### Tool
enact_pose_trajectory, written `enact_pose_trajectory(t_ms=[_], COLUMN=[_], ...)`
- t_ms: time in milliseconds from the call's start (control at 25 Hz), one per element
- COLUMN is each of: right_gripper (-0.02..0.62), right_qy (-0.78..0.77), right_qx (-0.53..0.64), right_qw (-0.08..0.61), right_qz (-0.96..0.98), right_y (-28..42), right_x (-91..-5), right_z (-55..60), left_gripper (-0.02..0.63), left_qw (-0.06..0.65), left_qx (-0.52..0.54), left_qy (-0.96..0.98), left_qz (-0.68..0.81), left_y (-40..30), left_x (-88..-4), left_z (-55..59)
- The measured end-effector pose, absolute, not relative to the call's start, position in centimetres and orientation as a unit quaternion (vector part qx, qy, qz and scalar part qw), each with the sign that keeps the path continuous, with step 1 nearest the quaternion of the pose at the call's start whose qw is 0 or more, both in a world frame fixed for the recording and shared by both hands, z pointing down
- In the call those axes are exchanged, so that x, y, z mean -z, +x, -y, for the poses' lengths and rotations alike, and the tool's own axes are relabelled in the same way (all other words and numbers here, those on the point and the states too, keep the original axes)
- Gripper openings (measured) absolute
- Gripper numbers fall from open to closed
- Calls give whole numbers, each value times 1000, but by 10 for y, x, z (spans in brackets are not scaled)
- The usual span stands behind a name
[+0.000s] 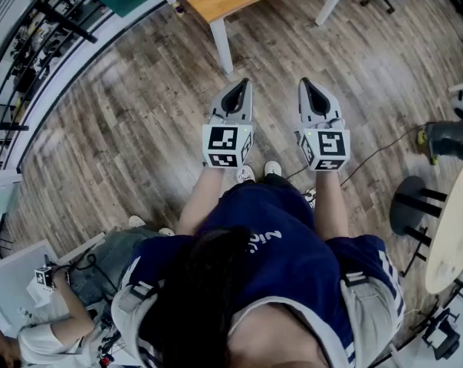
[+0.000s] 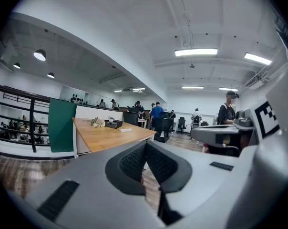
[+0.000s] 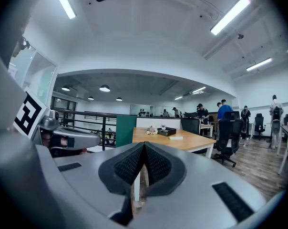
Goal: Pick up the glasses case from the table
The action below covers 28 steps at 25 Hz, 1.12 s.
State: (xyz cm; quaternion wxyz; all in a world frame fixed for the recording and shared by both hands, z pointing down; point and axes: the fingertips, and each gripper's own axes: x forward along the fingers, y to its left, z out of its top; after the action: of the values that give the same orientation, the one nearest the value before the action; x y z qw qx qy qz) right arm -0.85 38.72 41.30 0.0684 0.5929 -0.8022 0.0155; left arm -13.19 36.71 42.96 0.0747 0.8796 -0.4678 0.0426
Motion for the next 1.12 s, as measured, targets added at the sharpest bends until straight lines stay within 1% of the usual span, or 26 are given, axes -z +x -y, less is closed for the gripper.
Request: enact_pose_trajectory(t_ms=[240,440,480,520,560,600,640,720,800,1000,1120], right_gripper=[9,14,36,165,238,276,330,412,428,423,419], right_qy=[595,613,608,599,590,582,575,570,573,581,589], right_qx=[-27,-50,-52,-55,-56,-55,-52,-47,-48,-53,-63], right_qw=[70,42,40,40,40,40,42,49,54,71,75], right_qz=[800,787,791,798,805,811,815,819,817,809,802], right_y=[-11,7,8,7,5,4,3,4,5,10,9], right_x=[-419,-421,-420,-420,-419,-418,-417,-417,-420,-433,-442], right_z=[-406,-413,-414,-415,-416,-417,-418,-422,-425,-432,-432], left_gripper=[2,3,28,134,223,280,316,347,353,353,353], left_qw=[71,78,81,84,86,86,85,79,73,69,79], left_qx=[-36,-24,-21,-20,-18,-17,-17,-24,-32,-55,-62], left_qy=[879,883,888,894,900,904,907,913,916,922,923], left_qz=[471,463,452,439,427,418,412,400,392,376,370], left_y=[-139,-132,-128,-123,-118,-114,-110,-104,-100,-92,-94], left_x=[-422,-421,-421,-421,-420,-420,-419,-420,-422,-435,-444], left_z=[-381,-388,-390,-392,-393,-395,-396,-400,-403,-409,-408])
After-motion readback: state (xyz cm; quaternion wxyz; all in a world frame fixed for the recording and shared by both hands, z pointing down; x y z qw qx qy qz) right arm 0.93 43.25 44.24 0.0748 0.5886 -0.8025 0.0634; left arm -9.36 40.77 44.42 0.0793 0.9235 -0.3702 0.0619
